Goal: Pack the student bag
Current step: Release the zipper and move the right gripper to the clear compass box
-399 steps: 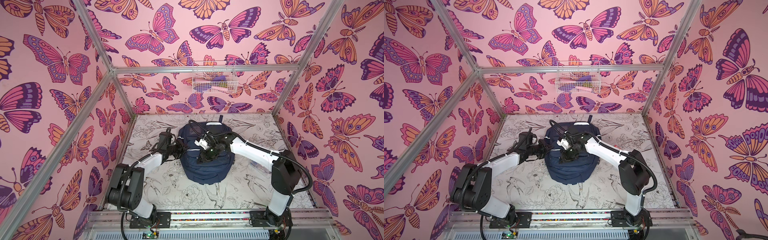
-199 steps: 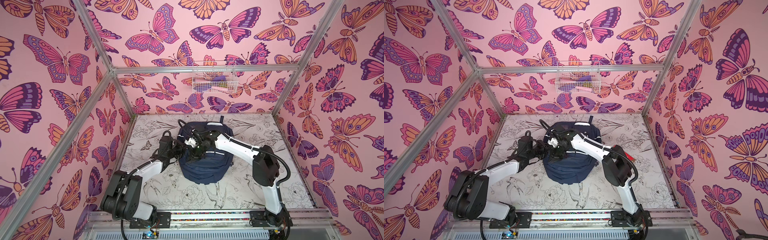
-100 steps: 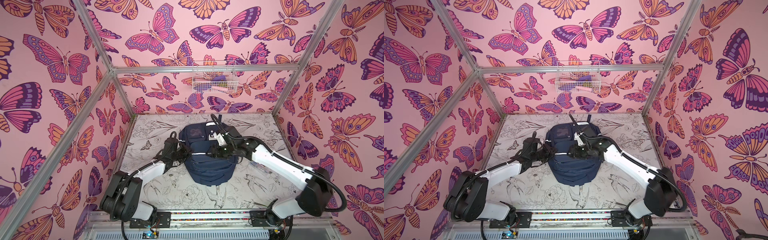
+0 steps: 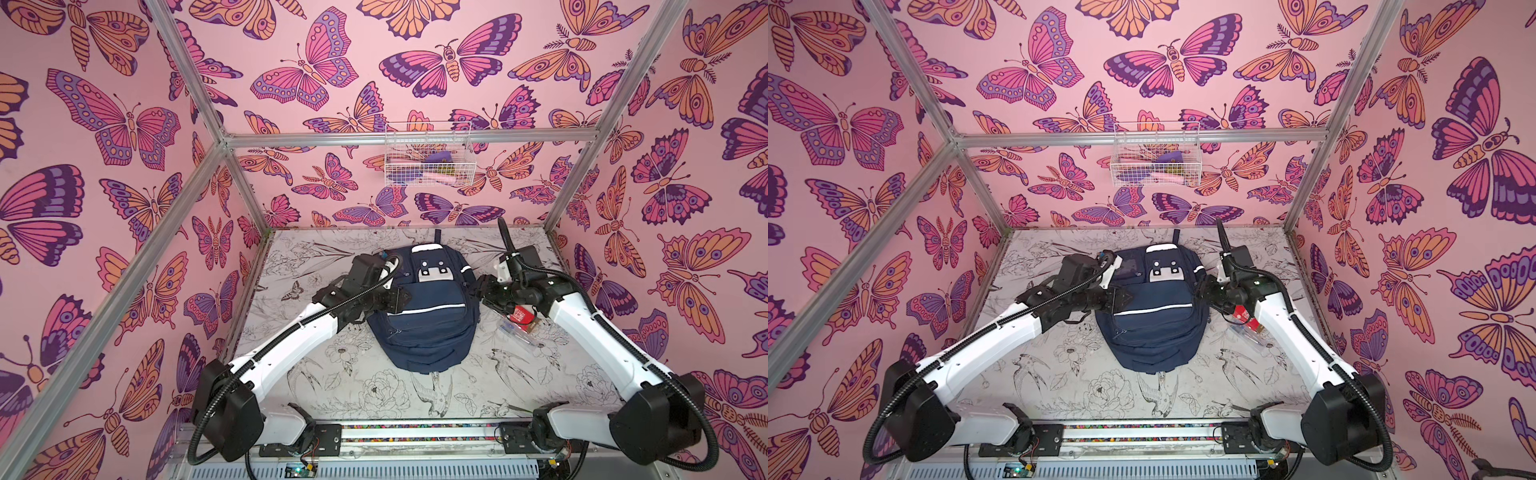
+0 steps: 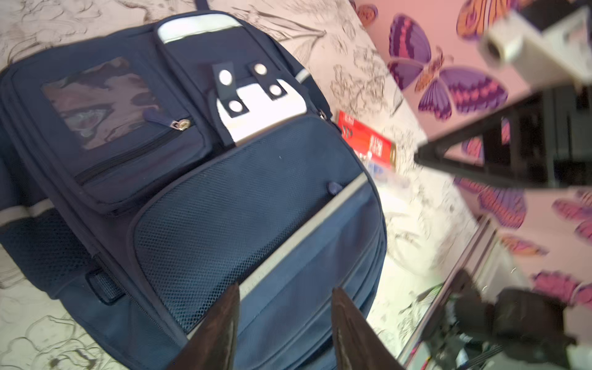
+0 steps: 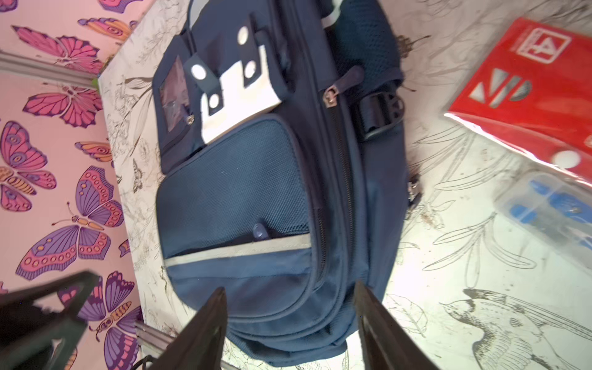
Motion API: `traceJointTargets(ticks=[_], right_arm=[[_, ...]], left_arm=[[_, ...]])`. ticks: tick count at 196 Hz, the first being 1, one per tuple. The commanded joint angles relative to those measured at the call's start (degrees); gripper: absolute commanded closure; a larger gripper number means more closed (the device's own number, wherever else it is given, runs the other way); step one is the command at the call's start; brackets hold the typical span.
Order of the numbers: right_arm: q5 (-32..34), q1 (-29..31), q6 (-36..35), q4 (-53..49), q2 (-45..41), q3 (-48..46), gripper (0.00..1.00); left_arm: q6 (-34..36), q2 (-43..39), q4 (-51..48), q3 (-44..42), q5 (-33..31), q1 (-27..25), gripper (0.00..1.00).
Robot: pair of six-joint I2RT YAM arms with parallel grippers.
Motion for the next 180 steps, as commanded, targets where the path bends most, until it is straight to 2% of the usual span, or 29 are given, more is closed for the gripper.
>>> traceJointTargets(ticks=[1, 18, 47, 72, 92, 106, 133, 180], right_arm=[[10.13, -1.49, -3.02, -7.3, 1.93, 2.36, 0.32], [13.75, -6.6, -5.04, -8.88, 4.02, 0.75, 0.25], [13.41, -17.89, -6.23, -5.44, 5.85, -4.72, 0.17], [12.0, -23.2, -6.56, 0.26, 8.89, -8.09, 0.1], [11.99, -24.11, -7.76, 3.57, 12.32, -9.14, 0.1], [10.36, -24.08, -8.59, 5.63, 13.65, -9.88, 0.0], [7.54, -23.97, -8.91, 8.13, 13.1, -12.77, 0.01], [6.2, -22.65, -7.3, 4.81, 8.77, -17.75, 0.02]], left_arm=[[6.45, -0.43, -6.83, 0.37, -3.6, 0.0, 0.51], [5.01, -0.61, -6.38, 0.28, -0.94, -0.03, 0.53], [2.95, -0.06, -6.23, 0.12, 2.46, -0.44, 0.55], [0.02, -0.91, -4.71, -0.59, 2.63, -0.49, 0.55], [-2.62, -1.14, -4.48, 0.22, 3.32, 0.28, 0.55], [-4.15, -1.28, -4.22, 0.63, 4.16, 0.58, 0.55], [-5.95, -2.21, -3.01, 0.64, 5.26, 1.03, 0.56], [-8.92, -1.98, -1.56, 0.81, 6.24, 2.46, 0.57]])
